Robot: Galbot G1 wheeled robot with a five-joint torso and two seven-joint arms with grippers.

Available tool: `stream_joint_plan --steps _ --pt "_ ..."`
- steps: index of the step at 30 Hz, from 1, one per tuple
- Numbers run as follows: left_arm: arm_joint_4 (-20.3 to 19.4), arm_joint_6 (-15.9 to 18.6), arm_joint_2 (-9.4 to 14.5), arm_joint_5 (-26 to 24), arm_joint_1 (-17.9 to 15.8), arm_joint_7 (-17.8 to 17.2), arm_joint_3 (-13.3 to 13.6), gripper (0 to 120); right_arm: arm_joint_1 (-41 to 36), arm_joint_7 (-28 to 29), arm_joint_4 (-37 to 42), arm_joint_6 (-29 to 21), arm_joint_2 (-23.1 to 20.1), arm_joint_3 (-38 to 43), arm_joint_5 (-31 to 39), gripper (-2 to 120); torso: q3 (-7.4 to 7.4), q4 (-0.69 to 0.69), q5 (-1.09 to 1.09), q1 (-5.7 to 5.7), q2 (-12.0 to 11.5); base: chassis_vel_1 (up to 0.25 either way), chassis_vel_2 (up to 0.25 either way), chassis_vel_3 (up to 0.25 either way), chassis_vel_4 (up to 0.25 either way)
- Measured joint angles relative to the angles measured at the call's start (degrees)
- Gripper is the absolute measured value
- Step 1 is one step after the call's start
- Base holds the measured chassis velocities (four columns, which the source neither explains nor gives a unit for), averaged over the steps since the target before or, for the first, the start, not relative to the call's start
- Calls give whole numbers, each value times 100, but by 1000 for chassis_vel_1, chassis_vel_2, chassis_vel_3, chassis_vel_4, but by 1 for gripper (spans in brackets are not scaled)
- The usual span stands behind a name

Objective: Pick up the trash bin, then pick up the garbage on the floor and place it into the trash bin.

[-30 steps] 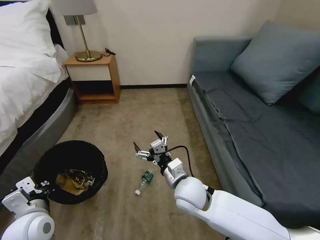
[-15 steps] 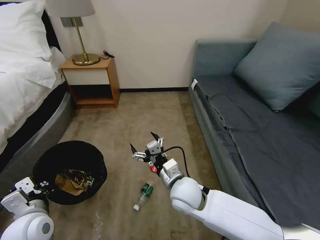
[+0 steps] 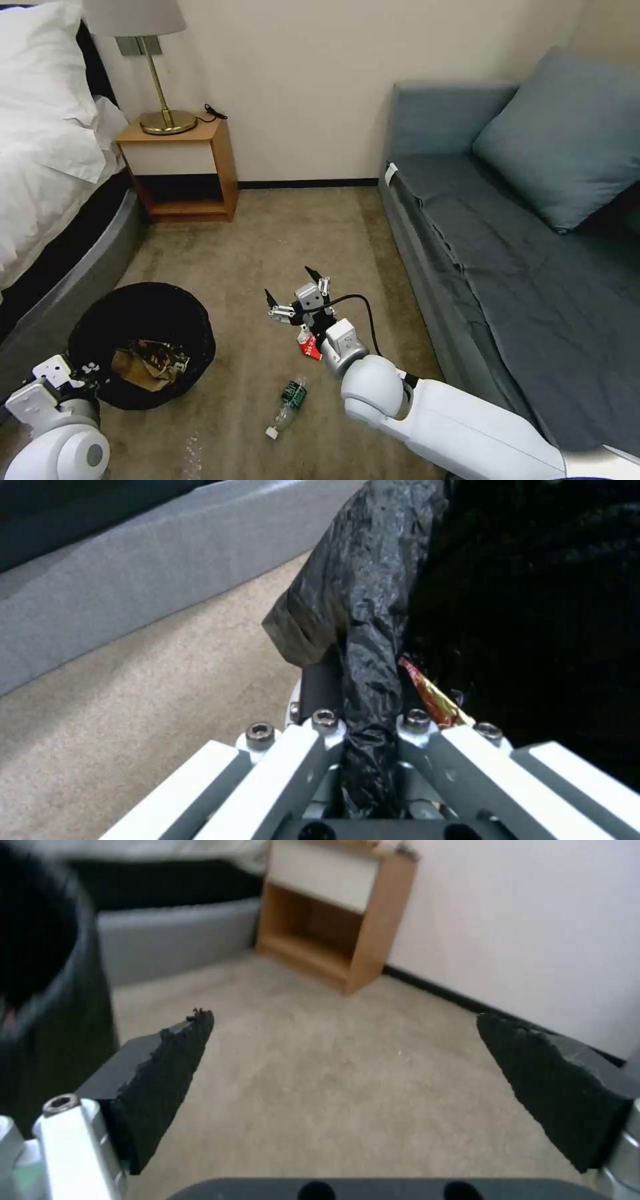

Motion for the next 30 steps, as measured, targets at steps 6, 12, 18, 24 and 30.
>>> stream_joint_plan --steps 6,12,18,24,30 --pt "-56 -2 115 8 146 51 -8 2 296 -1038 -526 426 -266 -499 -434 100 0 0 0 0 0 0 0 0 0" --pt "-221 -146 313 27 423 167 -36 2 1440 -1935 -1396 1207 -263 -2365 -1326 100 1 -1 1 0 0 0 0 0 0" --pt "-257 -276 375 9 486 219 -103 2 2529 -2395 -2113 1733 25 -3695 -2039 100 1 1 -1 0 0 0 0 0 0" --pt "-273 -399 356 -36 543 274 -151 2 3088 -3039 -2956 2406 658 -4432 -2826 100 0 0 0 0 0 0 0 0 0" --pt "-236 -520 210 -35 538 295 -107 2 3135 -3567 -4114 3020 1510 -4649 -3564 100 0 2 -1 0 0 0 0 0 0"
